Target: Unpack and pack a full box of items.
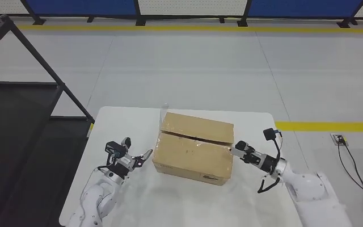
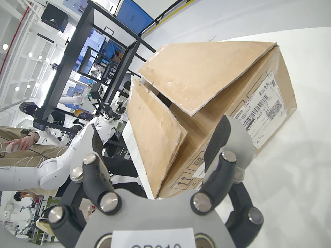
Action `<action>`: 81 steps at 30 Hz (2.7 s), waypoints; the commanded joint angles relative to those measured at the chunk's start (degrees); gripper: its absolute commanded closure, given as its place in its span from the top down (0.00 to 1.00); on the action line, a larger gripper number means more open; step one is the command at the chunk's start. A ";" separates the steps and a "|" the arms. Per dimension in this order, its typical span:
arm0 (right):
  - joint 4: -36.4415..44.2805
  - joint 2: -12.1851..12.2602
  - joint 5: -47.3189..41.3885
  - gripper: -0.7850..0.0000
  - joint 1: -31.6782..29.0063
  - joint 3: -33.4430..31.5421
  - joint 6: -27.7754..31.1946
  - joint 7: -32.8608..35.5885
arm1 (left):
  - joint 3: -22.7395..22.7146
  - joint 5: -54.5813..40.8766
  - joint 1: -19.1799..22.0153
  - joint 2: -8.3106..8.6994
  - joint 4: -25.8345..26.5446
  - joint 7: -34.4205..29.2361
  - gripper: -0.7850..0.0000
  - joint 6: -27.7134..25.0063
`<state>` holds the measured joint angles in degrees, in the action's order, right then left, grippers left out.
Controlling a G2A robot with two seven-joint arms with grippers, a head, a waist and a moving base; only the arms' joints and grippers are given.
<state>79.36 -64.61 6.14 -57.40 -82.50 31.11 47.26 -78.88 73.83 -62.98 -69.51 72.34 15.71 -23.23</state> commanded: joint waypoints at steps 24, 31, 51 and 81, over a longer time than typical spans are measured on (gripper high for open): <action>-0.61 1.16 -2.24 0.00 0.35 4.58 1.91 7.36 | -0.36 -2.72 2.04 0.04 -2.56 -1.27 1.00 0.03; 1.17 1.90 -3.67 0.00 -1.85 3.76 4.00 8.84 | -0.21 -1.88 3.29 -0.02 -5.00 -1.68 1.00 2.26; 2.77 3.84 -9.54 1.00 -5.36 1.15 11.13 10.03 | 0.90 3.56 4.49 0.16 -8.71 -4.46 1.00 5.79; 14.57 12.85 9.06 1.00 -20.14 9.36 26.89 -4.62 | 1.63 2.94 2.32 0.28 -4.59 -4.71 1.00 5.84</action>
<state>94.56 -51.68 14.85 -78.02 -73.89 58.00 43.66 -77.35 76.74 -60.78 -69.21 67.87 11.00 -17.51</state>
